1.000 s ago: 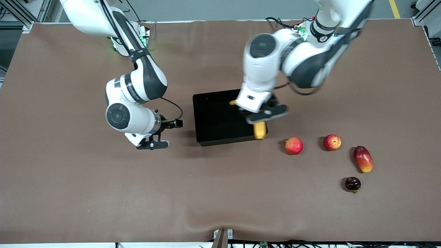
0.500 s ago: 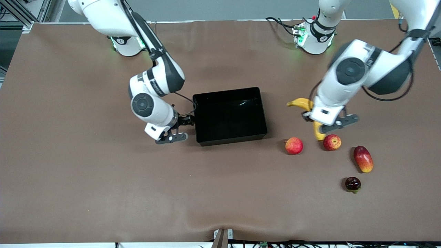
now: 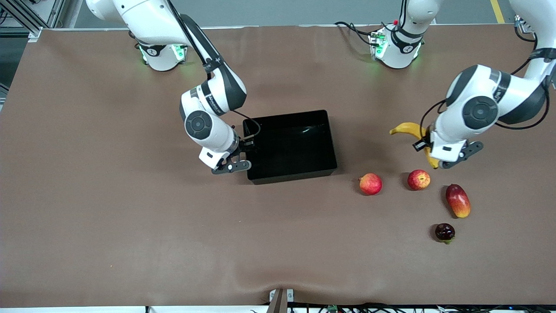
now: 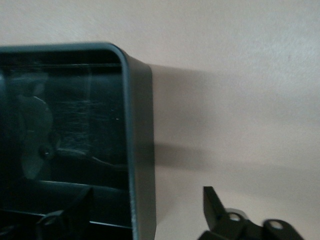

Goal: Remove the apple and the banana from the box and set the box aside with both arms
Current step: 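Place the banana by the apples while the right gripper drags the box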

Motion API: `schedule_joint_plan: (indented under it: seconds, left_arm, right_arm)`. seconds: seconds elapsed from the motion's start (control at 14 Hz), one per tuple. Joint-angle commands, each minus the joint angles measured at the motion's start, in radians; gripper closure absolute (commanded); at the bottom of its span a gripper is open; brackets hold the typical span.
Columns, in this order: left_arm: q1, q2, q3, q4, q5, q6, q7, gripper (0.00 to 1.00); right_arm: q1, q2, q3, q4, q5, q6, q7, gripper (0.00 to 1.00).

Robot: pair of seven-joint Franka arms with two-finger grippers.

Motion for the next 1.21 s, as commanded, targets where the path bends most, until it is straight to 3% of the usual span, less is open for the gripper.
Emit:
schedule_joint_plan:
  seconds: [0.0,0.07,0.14,0.36,0.57,0.79,0.86,1.0,1.07,1.14]
  left_arm:
    - [0.099,-0.016,0.006,-0.108,0.074,0.141,0.013,1.0]
    - [0.11,0.01,0.032,-0.135,0.16,0.19,0.013,1.0]
    - [0.11,0.027,0.073,-0.152,0.218,0.232,0.013,1.0]
    - [0.11,0.116,0.146,-0.178,0.335,0.307,0.019,1.0]
    - [0.109,0.251,0.262,-0.183,0.571,0.396,0.019,1.0]
    - [0.109,0.285,0.284,-0.182,0.629,0.407,0.018,1.0]
    - [0.107,0.285,0.284,-0.182,0.629,0.407,0.019,0.79]
    - [0.106,0.277,0.282,-0.18,0.629,0.407,0.034,0.22]
    - [0.106,0.267,0.276,-0.178,0.629,0.407,0.05,0.0]
    - [0.106,0.25,0.255,-0.171,0.627,0.407,0.062,0.0]
  right_arm:
    - [0.009,0.0,-0.008,-0.047,0.022,0.056,0.009,0.66]
    - [0.009,-0.002,-0.009,-0.049,0.022,0.055,0.011,0.93]
    - [0.007,-0.009,-0.009,-0.05,0.023,0.044,0.014,1.0]
    - [-0.016,-0.049,-0.012,-0.053,0.023,-0.028,0.047,1.0]
    - [-0.115,-0.117,-0.013,-0.052,0.023,-0.139,0.012,1.0]
    - [-0.273,-0.186,-0.013,-0.052,0.022,-0.238,-0.075,1.0]
    - [-0.324,-0.196,-0.013,-0.05,0.022,-0.25,-0.1,1.0]
    - [-0.401,-0.204,-0.019,-0.05,0.012,-0.267,-0.178,1.0]
    - [-0.459,-0.198,-0.019,-0.05,0.012,-0.27,-0.236,1.0]
    - [-0.534,-0.192,-0.019,-0.05,0.012,-0.272,-0.317,1.0]
